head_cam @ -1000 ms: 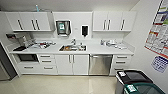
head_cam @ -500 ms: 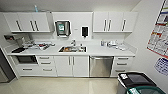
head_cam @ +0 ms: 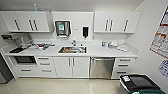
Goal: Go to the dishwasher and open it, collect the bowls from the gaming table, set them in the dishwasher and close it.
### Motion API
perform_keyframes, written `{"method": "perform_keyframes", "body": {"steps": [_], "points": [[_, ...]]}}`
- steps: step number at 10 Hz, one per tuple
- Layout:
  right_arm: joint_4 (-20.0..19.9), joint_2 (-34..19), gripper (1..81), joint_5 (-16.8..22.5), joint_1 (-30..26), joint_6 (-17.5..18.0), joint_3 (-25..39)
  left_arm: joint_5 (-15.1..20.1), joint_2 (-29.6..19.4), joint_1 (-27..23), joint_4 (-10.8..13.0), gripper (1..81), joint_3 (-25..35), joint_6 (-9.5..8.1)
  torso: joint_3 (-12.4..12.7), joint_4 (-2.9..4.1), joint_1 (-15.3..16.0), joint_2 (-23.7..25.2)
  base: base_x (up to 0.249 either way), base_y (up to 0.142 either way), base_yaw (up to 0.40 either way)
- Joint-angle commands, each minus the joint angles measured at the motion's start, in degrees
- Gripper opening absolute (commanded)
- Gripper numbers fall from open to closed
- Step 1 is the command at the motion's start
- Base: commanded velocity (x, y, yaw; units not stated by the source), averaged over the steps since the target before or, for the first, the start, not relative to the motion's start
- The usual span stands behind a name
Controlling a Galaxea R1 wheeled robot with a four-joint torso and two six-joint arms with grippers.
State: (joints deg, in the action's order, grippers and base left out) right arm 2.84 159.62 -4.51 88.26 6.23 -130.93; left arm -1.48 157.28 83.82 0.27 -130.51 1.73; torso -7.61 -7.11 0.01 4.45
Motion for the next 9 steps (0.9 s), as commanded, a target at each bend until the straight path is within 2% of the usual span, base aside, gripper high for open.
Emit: {"method": "perform_keyframes", "body": {"steps": [1,9], "points": [[0.7,-0.7,81.1,3.0,-2.3,-0.1,0.8,2.9,-1.0,-2.7,0.0,81.1,0.7,0.29,0.0,0.0,0.0,0.0,0.107,0.0,0.0],[0.5,-0.6,81.1,2.9,-2.7,-0.1,0.9,2.6,-1.1,-2.7,0.0,81.1,0.7,0.29,0.0,0.0,0.0,0.0,0.107,0.0,0.0]]}}
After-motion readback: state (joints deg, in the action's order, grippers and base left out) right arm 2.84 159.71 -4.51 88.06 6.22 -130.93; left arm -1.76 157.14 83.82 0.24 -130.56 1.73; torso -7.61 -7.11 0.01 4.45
